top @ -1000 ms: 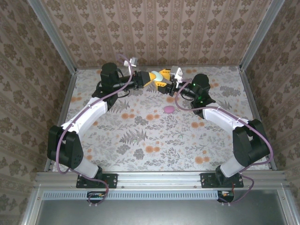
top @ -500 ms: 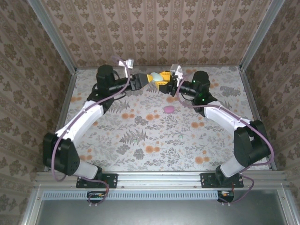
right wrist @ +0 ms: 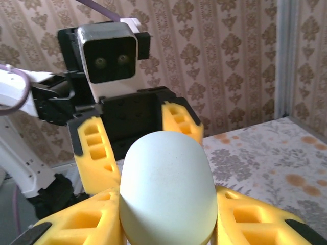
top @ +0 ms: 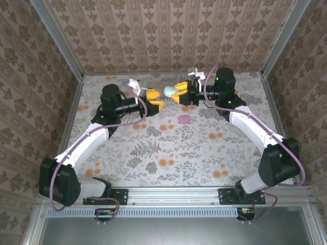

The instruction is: Insert wireless bluetooth earbuds into charging case

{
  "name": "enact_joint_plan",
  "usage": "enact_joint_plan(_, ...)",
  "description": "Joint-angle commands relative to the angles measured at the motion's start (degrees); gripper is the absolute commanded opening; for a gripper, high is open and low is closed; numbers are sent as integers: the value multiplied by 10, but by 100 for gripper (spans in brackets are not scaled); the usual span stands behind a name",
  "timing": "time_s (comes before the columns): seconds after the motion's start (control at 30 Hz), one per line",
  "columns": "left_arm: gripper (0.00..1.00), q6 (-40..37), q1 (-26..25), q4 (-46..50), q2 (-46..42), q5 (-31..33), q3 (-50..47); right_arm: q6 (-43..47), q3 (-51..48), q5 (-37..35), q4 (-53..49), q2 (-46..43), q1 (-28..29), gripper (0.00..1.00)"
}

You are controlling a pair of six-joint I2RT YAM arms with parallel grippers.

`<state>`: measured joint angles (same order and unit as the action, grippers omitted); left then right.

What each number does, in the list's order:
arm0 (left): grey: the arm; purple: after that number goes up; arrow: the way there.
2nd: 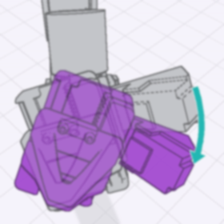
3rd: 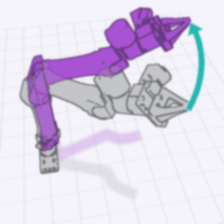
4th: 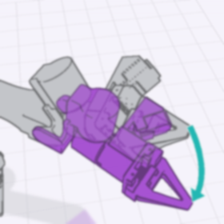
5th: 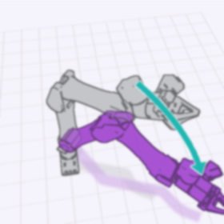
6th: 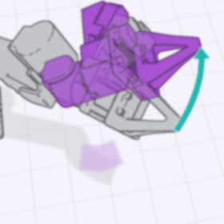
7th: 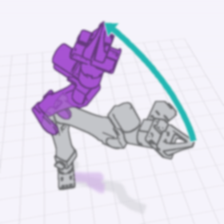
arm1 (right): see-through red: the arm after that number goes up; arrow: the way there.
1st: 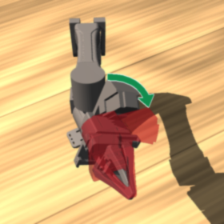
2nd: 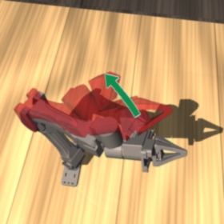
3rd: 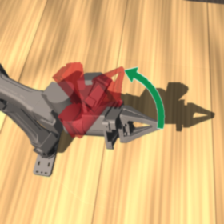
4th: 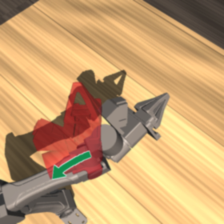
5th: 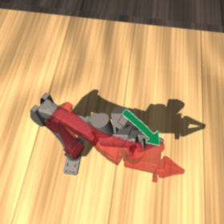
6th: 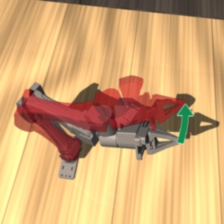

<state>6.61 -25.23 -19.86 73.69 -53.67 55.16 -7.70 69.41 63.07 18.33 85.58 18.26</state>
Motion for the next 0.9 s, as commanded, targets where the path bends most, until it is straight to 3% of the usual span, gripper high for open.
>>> enact_joint_plan(0.0,60,-35,-19,-26,7,-72,29,12,15,45,-24,-15,1,36)
enact_joint_plan(0.4,61,3,-31,-35,25,-77,46,96,10,56,-42,-17,6,37)
enact_joint_plan(0.63,62,3,-28,-33,25,-58,42,106,-3,38,-29,-27,7,36)
enact_joint_plan(0.87,64,14,-29,-44,24,-47,42,109,-4,64,-36,-25,8,36)
